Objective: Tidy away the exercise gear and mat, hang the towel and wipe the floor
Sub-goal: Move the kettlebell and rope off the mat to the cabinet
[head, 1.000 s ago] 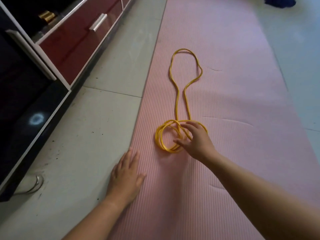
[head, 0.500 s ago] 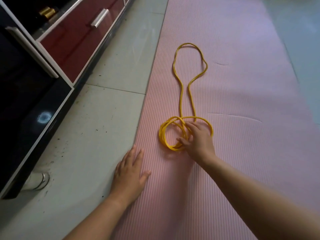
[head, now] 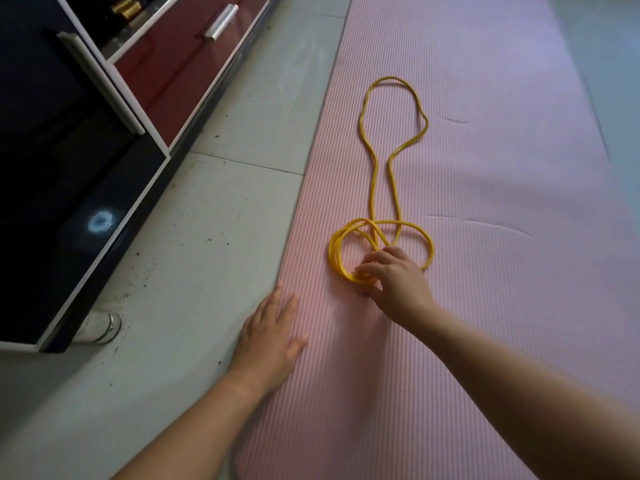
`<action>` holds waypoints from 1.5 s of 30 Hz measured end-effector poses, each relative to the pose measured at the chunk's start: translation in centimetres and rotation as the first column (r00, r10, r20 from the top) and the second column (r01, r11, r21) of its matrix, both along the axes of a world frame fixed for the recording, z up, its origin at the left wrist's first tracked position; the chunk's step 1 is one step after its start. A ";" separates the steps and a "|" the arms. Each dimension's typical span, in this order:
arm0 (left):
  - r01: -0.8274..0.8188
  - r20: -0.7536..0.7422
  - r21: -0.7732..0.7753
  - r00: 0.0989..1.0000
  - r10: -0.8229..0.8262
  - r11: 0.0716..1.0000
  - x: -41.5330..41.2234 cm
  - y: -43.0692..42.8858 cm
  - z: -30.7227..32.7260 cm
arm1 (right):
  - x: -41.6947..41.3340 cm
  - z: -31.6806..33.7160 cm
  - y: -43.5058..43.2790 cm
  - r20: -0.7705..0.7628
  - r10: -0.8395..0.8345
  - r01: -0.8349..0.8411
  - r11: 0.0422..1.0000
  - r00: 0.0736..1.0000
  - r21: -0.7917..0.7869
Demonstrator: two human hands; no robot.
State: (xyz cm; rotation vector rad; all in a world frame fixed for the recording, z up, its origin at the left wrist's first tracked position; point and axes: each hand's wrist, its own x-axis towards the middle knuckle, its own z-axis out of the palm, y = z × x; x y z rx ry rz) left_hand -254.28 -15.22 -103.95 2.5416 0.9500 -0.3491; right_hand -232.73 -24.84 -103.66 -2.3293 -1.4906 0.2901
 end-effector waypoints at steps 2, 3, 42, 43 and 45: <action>-0.009 0.001 -0.012 1.000 0.009 1.000 -0.1 -0.3 0.2 | -0.1 0.2 0.1 0.003 -0.003 0.003 1.000 1.000 0.013; -0.014 0.005 -0.017 1.000 0.014 1.000 -0.2 -0.5 0.3 | -0.2 0.2 0.1 0.020 0.004 -0.004 1.000 1.000 0.021; -0.377 0.374 -0.093 0.844 0.384 0.921 -32.7 -2.5 24.5 | -28.5 30.6 4.6 -0.131 0.549 -0.528 0.833 0.826 0.164; -0.410 0.390 -0.094 0.823 0.413 0.907 -34.1 -2.3 25.3 | -30.1 31.8 5.2 -0.122 0.577 -0.556 0.814 0.808 0.166; -0.478 0.436 -0.104 0.766 0.472 0.872 -36.9 -2.0 27.0 | -33.3 34.2 6.3 -0.134 0.604 -0.578 0.794 0.786 0.190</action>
